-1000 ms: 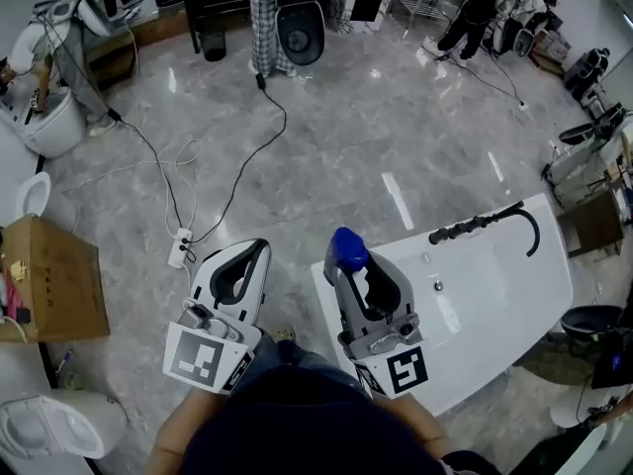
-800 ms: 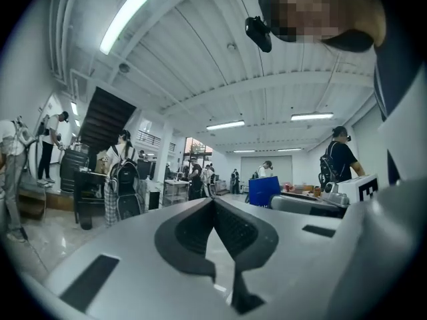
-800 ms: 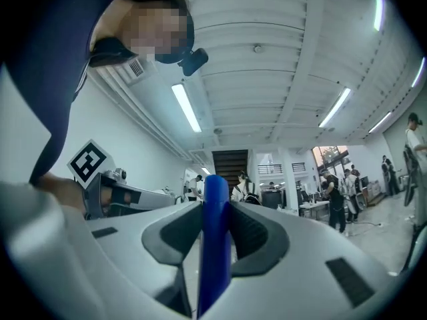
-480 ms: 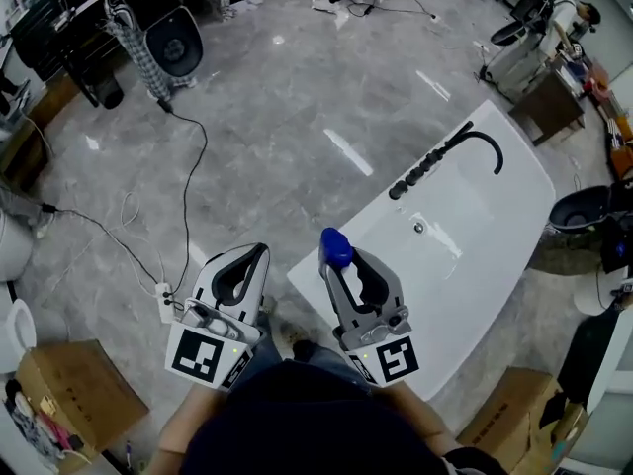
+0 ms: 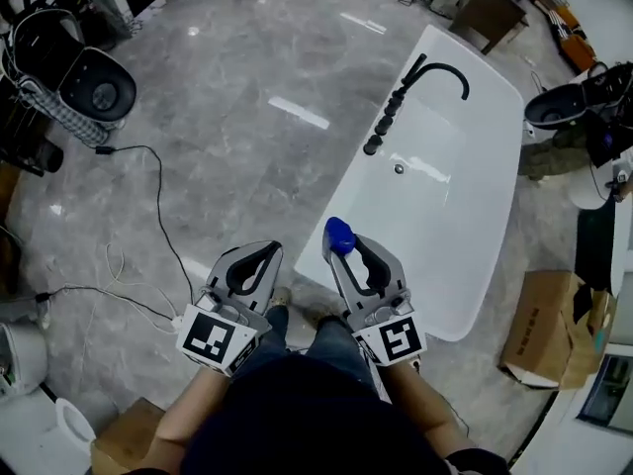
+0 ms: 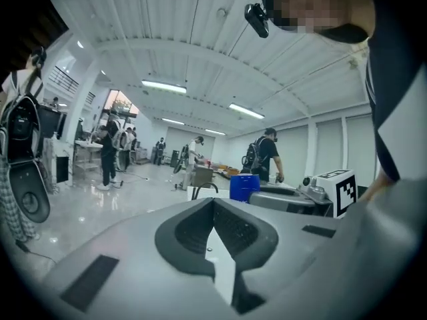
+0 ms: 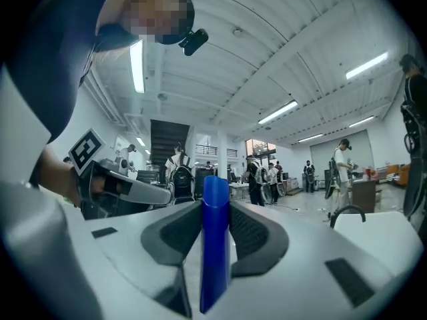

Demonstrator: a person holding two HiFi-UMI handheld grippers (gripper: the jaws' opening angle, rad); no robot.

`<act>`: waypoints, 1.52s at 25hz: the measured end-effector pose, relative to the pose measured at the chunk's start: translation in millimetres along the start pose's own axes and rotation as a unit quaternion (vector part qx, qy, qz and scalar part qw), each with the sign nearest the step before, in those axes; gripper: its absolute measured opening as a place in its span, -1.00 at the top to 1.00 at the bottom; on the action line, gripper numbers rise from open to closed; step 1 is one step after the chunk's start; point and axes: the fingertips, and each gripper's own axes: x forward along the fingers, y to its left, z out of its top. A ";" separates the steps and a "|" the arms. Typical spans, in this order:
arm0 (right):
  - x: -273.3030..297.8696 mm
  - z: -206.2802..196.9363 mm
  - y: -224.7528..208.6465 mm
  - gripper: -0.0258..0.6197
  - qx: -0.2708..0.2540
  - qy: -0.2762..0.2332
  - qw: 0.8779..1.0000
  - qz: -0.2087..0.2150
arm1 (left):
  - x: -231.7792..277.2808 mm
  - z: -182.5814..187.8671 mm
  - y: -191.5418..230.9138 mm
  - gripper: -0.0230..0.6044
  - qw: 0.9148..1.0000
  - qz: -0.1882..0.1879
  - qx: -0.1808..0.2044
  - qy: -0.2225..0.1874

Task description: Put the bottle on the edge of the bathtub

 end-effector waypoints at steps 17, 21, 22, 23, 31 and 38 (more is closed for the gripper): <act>-5.4 -127.6 -37.5 0.48 0.031 0.112 0.987 -0.113 | 67.0 -107.2 0.2 0.85 0.985 -0.142 -0.001 0.102; -3.1 -162.3 -42.5 0.48 0.057 0.135 0.983 -0.111 | 84.0 -132.7 1.8 0.85 0.981 -0.149 -0.018 0.120; -2.0 -170.3 -43.3 0.48 0.062 0.140 0.982 -0.110 | 87.5 -136.4 4.0 0.85 0.982 -0.148 -0.026 0.119; -0.1 -177.5 -44.2 0.49 0.065 0.142 0.982 -0.108 | 91.3 -138.9 7.0 0.85 0.982 -0.145 -0.033 0.116; 5.1 -239.5 -45.2 0.49 0.054 0.184 0.977 -0.090 | 106.1 -169.0 26.8 0.85 0.985 -0.122 -0.033 0.119; -0.3 -285.6 -53.0 0.49 0.059 0.229 0.969 -0.078 | 113.8 -202.9 27.4 0.85 0.982 -0.112 -0.017 0.152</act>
